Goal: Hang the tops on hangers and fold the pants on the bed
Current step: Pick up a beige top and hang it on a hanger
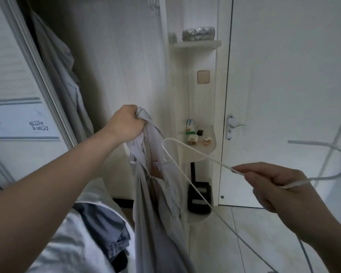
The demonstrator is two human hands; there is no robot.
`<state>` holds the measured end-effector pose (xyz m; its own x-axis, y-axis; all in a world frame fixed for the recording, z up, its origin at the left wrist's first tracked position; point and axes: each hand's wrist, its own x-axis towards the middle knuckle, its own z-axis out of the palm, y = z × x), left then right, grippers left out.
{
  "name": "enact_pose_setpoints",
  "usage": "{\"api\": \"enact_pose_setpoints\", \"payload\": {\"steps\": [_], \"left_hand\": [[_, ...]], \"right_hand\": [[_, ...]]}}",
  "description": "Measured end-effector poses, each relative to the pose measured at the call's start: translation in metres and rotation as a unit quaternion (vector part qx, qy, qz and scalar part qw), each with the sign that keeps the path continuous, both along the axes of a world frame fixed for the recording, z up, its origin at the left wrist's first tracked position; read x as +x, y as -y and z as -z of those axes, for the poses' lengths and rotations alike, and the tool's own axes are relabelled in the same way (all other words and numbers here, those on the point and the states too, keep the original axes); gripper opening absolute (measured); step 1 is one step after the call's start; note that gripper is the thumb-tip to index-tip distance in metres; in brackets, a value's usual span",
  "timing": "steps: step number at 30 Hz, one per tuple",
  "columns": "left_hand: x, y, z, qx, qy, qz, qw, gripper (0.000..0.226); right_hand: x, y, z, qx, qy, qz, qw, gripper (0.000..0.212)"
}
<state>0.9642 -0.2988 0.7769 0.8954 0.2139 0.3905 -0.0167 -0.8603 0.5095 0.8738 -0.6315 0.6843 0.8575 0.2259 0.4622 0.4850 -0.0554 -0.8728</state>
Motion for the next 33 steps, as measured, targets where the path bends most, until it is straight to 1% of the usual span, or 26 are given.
{"api": "enact_pose_setpoints", "payload": {"steps": [4,7,9,11,13,15,17,19,20,22,25,26,27,28,29,30,31,33], "left_hand": [[-0.030,0.019,0.020,-0.008,-0.021,0.049,0.999,0.022],[-0.052,0.035,0.033,-0.021,-0.046,0.100,0.994,0.026],[-0.063,0.044,0.037,-0.029,-0.049,0.132,0.990,0.024],[-0.072,0.054,0.039,-0.038,-0.056,0.165,0.984,0.020],[-0.077,0.063,0.043,-0.046,-0.075,0.196,0.977,0.017],[-0.080,0.069,0.051,-0.059,-0.098,0.214,0.970,0.015],[-0.081,0.071,0.063,-0.076,-0.132,0.222,0.963,0.016],[-0.083,0.071,0.074,-0.079,-0.170,0.227,0.956,0.018],[-0.083,0.071,0.079,-0.085,-0.184,0.232,0.951,0.019],[-0.085,0.070,0.085,-0.097,-0.222,0.243,0.939,0.017],[-0.086,0.063,0.093,-0.111,-0.287,0.287,0.907,0.019],[-0.088,0.059,0.094,-0.092,-0.276,0.290,0.912,0.025],[-0.090,0.054,0.093,-0.040,-0.244,0.283,0.927,0.034],[-0.092,0.048,0.093,0.035,-0.212,0.275,0.937,0.044],[-0.095,0.043,0.093,0.109,-0.195,0.276,0.935,0.050],[-0.099,0.039,0.095,0.169,-0.196,0.287,0.922,0.051],[-0.104,0.037,0.099,0.217,-0.200,0.296,0.908,0.048],[-0.112,0.041,0.113,0.293,-0.185,0.286,0.893,0.037]], "right_hand": [[-0.013,-0.019,0.016,-0.044,0.002,-0.020,0.999,0.035],[-0.014,-0.033,0.021,-0.069,0.012,-0.055,0.996,0.034],[-0.008,-0.043,0.028,-0.112,0.004,-0.067,0.991,0.028],[-0.003,-0.059,0.043,-0.175,-0.018,-0.077,0.981,0.022],[-0.003,-0.077,0.061,-0.198,-0.058,-0.084,0.975,0.022],[-0.008,-0.091,0.074,-0.145,-0.081,-0.067,0.984,0.024],[-0.012,-0.097,0.083,-0.065,-0.056,-0.058,0.995,0.026],[-0.016,-0.101,0.090,-0.029,-0.031,-0.072,0.997,0.027],[-0.018,-0.105,0.093,-0.023,-0.036,-0.082,0.996,0.027],[-0.022,-0.113,0.101,-0.006,-0.062,-0.104,0.993,0.028],[-0.022,-0.113,0.111,0.059,-0.120,-0.117,0.984,0.030],[-0.020,-0.109,0.113,0.072,-0.130,-0.116,0.982,0.034],[-0.019,-0.104,0.114,0.079,-0.132,-0.113,0.982,0.035],[-0.017,-0.099,0.114,0.081,-0.134,-0.110,0.982,0.031],[-0.014,-0.094,0.112,0.084,-0.137,-0.109,0.981,0.025],[-0.011,-0.090,0.110,0.083,-0.139,-0.107,0.981,0.019],[-0.009,-0.085,0.107,0.080,-0.136,-0.105,0.982,0.017],[-0.004,-0.079,0.101,0.078,-0.122,-0.100,0.984,0.024]]}}
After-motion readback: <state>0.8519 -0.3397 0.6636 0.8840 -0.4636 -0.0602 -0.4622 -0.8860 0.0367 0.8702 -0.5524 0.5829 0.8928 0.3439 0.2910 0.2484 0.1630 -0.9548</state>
